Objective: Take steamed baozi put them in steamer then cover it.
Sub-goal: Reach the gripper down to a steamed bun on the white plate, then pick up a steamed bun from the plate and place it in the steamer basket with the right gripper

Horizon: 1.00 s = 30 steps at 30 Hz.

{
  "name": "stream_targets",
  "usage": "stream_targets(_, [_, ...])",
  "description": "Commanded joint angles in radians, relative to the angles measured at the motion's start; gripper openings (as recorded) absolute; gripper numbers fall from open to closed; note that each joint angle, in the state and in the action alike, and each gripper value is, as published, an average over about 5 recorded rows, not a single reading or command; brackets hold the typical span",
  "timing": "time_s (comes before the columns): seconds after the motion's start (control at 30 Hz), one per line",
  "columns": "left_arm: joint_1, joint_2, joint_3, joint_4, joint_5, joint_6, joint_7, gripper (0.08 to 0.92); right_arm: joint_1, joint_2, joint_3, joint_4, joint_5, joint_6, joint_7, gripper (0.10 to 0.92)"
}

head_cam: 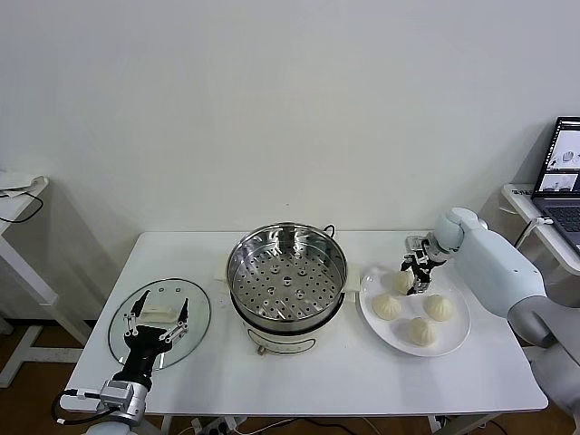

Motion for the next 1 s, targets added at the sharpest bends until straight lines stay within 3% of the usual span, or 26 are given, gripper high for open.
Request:
stream_targets(0.03, [-0.001,0.0,0.0,0.004,0.0,-0.003,0.0,0.823,0.001,0.002,0.0,0.001,-0.007,0.004,0.0,0.679])
stream_targets(0.23, [0.001,0.001,0.0,-0.006,0.0,-0.001,0.0,0.823,0.023,-0.058,-0.033,0.087,0.062,0.023,-0.027,0.679])
stream_targets(0.6, [0.017,0.009,-0.004,-0.025,0.003,-0.002,-0.002,0.823,0.371,-0.297,-0.338,0.484,0.308,0.25,-0.196,0.679])
stream_targets(0.77, [0.025,0.011,-0.013,-0.024,0.005,-0.004,-0.006,0.823,0.561,-0.292,-0.487,0.59,0.324,0.374,-0.225,0.679])
stream_targets(1.0, [0.03,0.013,-0.026,-0.027,0.004,-0.003,-0.02,0.823,0.709,-0.167,-0.593,0.655,0.326,0.525,-0.22,0.673])
